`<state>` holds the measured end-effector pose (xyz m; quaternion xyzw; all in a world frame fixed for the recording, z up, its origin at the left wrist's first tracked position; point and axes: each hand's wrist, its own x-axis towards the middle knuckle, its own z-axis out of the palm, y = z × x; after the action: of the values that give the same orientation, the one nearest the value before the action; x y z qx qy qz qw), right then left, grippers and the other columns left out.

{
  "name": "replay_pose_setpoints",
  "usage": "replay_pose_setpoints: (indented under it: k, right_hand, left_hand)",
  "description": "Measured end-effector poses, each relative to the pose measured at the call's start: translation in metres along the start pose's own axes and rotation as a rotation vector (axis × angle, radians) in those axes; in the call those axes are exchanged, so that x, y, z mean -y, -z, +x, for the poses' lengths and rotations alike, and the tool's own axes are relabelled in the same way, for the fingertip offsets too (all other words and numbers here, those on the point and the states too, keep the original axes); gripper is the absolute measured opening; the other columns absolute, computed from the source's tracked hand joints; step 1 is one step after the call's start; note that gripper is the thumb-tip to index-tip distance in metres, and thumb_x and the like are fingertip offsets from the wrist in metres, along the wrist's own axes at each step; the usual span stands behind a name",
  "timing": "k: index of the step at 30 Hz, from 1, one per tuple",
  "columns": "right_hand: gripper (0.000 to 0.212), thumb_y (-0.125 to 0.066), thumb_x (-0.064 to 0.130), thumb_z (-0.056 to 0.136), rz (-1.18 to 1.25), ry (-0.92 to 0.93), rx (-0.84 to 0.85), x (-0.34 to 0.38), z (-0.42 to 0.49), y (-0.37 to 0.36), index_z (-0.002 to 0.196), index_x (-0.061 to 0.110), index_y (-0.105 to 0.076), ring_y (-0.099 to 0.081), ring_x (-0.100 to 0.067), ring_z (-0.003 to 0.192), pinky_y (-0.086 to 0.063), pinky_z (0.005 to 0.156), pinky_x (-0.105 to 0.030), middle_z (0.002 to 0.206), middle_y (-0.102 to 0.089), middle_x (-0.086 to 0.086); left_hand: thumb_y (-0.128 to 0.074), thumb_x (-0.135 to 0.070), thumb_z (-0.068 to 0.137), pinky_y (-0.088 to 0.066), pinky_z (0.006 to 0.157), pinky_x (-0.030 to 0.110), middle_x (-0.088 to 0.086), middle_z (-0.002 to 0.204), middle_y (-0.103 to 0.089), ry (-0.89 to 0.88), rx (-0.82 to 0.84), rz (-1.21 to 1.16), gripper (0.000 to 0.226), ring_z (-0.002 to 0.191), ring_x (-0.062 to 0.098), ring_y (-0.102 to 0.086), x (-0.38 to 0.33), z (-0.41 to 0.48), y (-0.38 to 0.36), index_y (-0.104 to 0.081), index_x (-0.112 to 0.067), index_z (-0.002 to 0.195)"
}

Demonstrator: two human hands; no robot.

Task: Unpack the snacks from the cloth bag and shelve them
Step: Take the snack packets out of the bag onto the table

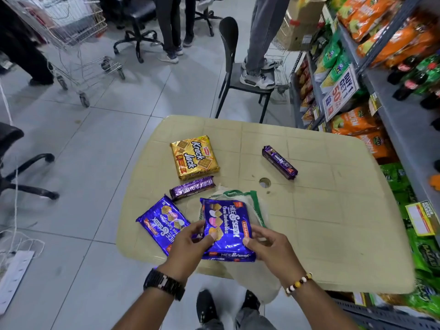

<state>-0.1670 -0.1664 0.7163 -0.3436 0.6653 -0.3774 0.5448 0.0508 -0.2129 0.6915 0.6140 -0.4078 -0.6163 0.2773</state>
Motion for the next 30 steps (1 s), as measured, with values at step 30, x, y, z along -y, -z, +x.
replay_pose_setpoints:
  k: [30]
  right_hand:
    - [0.046,-0.057,0.059,0.089,0.0,0.067,-0.005,0.112,0.199,0.11,0.092,0.019,-0.079,-0.07,-0.012,0.09,-0.053,0.094,-0.046,0.092,-0.076,-0.01]
  left_hand:
    - [-0.068,-0.057,0.082,-0.061,0.075,0.037,-0.003,0.086,-0.077,0.04,-0.03,-0.044,0.034,0.081,0.013,-0.073,-0.156,0.159,-0.093,-0.076,-0.025,0.094]
